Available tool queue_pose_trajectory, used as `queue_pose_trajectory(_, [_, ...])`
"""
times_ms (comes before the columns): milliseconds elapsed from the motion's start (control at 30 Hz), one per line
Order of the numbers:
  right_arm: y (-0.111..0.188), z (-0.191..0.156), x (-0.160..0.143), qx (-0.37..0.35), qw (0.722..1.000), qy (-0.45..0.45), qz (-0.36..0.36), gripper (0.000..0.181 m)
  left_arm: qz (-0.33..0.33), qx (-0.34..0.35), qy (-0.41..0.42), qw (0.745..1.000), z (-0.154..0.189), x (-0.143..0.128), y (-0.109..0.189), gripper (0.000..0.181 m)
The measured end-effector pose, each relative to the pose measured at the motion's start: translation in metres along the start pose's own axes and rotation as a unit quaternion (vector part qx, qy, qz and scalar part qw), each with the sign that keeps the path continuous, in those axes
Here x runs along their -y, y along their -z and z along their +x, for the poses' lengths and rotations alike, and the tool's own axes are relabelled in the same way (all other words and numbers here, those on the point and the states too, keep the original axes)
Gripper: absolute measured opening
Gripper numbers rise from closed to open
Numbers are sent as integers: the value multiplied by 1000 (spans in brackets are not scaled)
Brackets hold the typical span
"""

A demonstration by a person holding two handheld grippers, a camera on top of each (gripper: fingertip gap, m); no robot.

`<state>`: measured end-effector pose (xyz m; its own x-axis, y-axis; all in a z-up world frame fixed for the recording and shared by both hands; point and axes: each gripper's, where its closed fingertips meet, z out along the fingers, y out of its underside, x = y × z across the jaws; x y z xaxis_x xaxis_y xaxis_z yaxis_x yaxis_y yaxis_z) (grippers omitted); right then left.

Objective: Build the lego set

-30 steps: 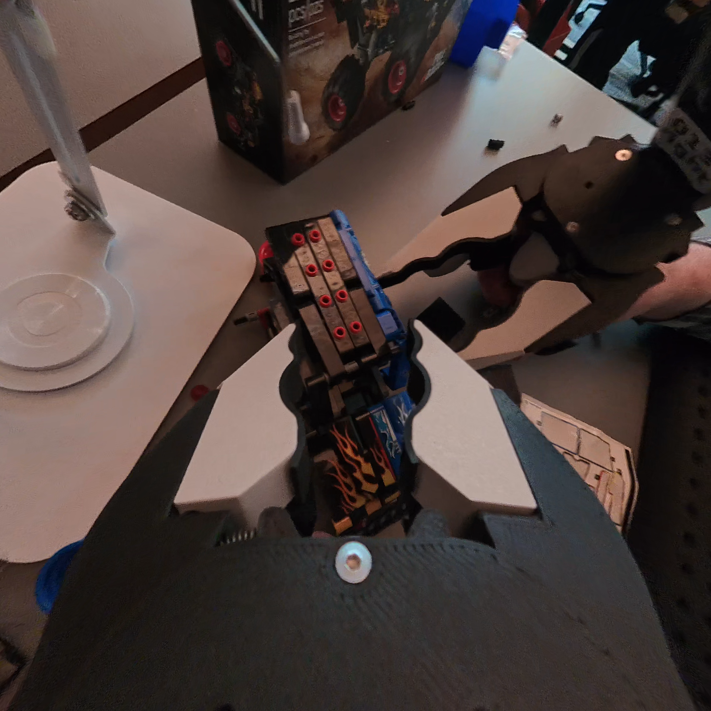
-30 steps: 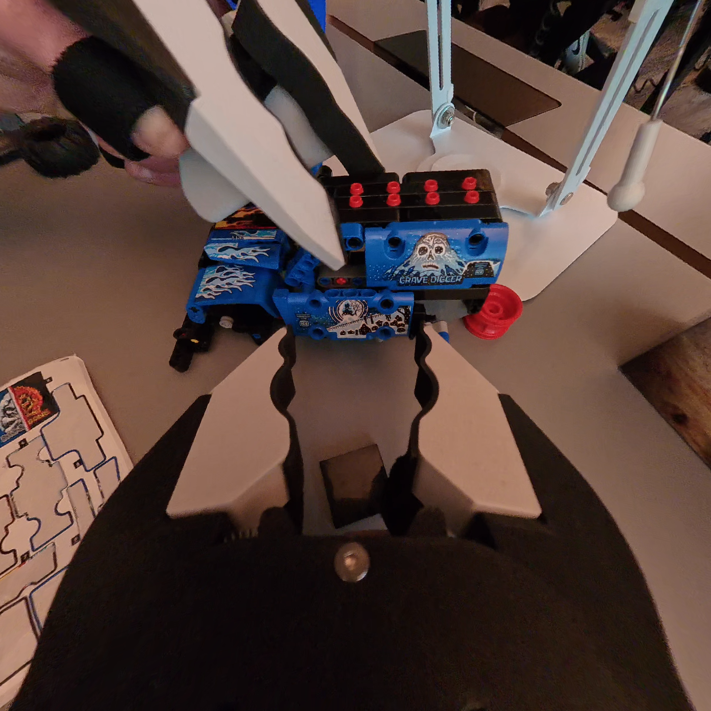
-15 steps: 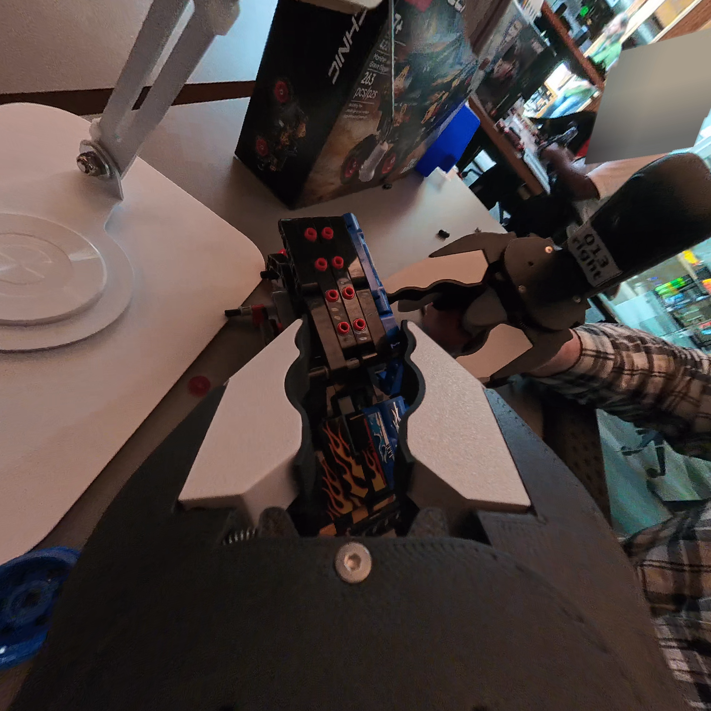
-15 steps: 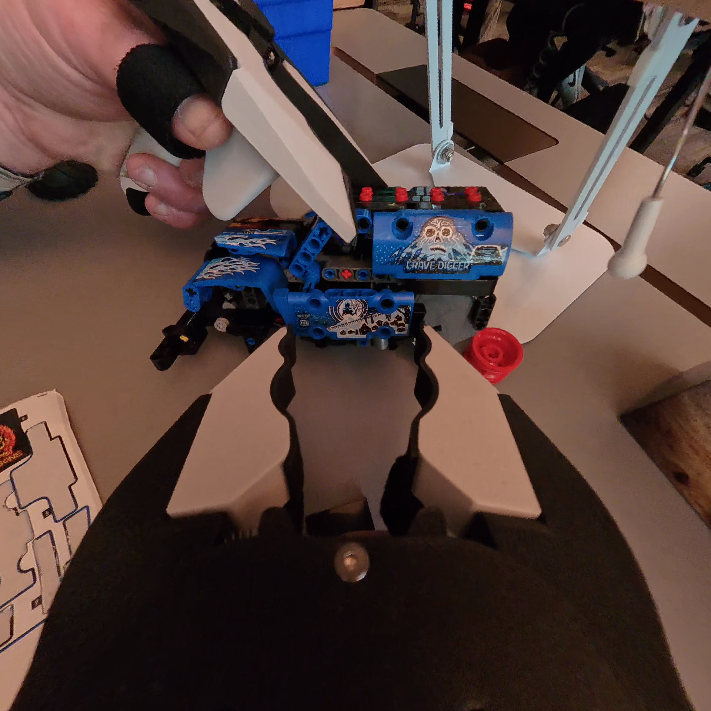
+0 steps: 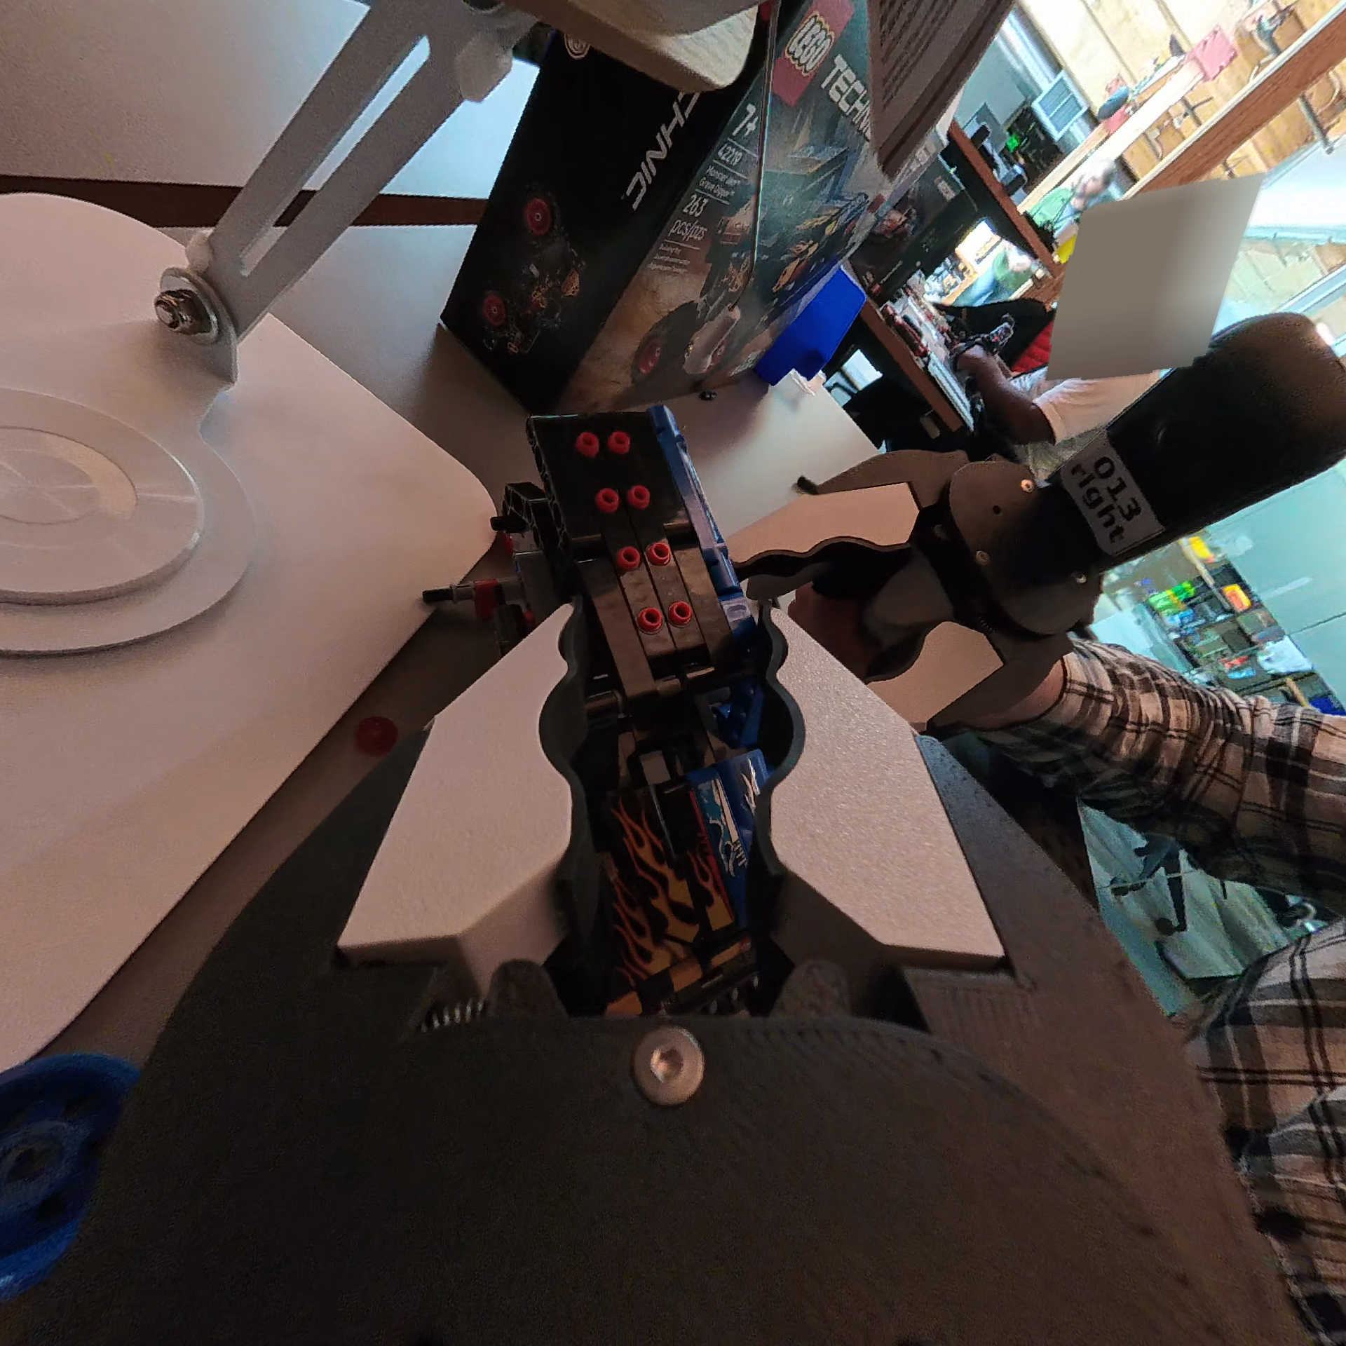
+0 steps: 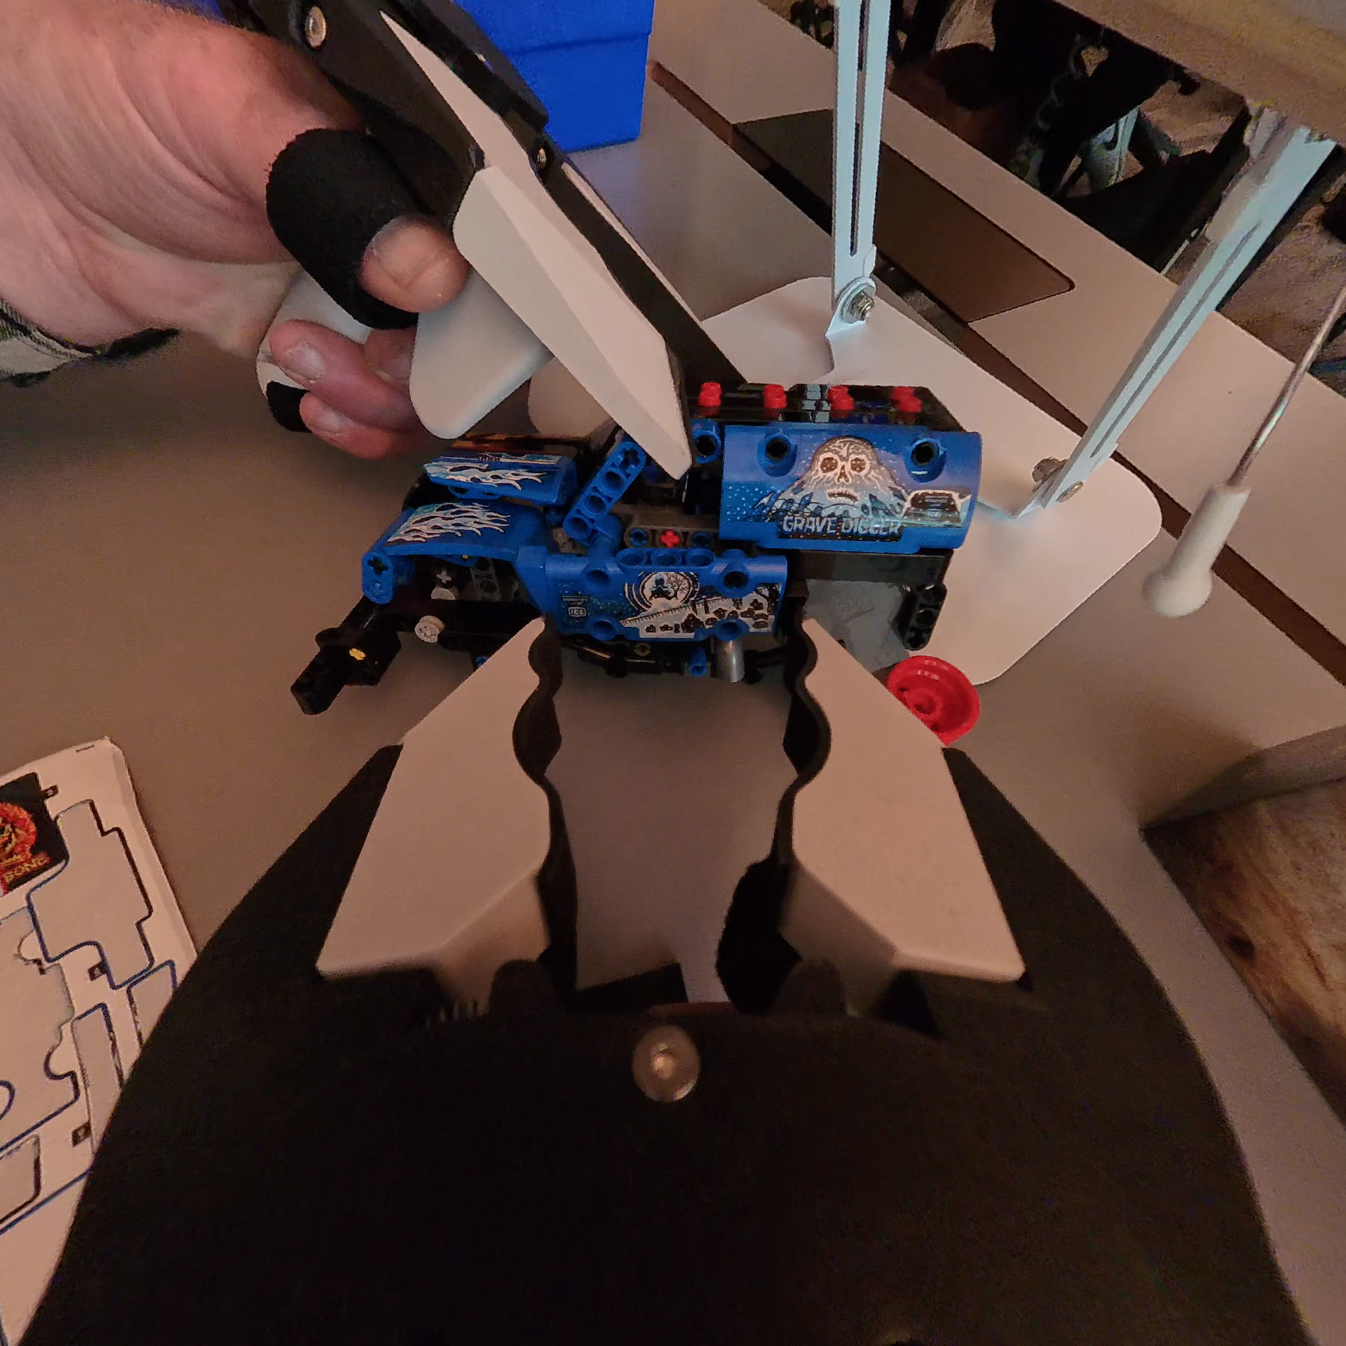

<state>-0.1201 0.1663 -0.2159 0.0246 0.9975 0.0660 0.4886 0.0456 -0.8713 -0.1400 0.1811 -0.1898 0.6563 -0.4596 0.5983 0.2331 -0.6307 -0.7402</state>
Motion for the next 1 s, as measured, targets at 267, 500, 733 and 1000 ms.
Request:
queue_pose_trajectory(267, [1,2,-4,-1,997,41,-68,59,5,12,-11,1000,1,-1,-2,44])
queue_pose_trajectory(500, [3,3,-14,11,992,33,-120,59,-11,61,-56,997,3,-3,-8,44])
queue_pose_trajectory(733, [1,1,-23,14,991,20,-135,59,-42,104,-129,985,6,-9,-12,50])
queue_pose_trajectory(1000, [-5,-4,-23,13,992,14,-126,57,-113,185,-255,943,5,-22,-16,82])
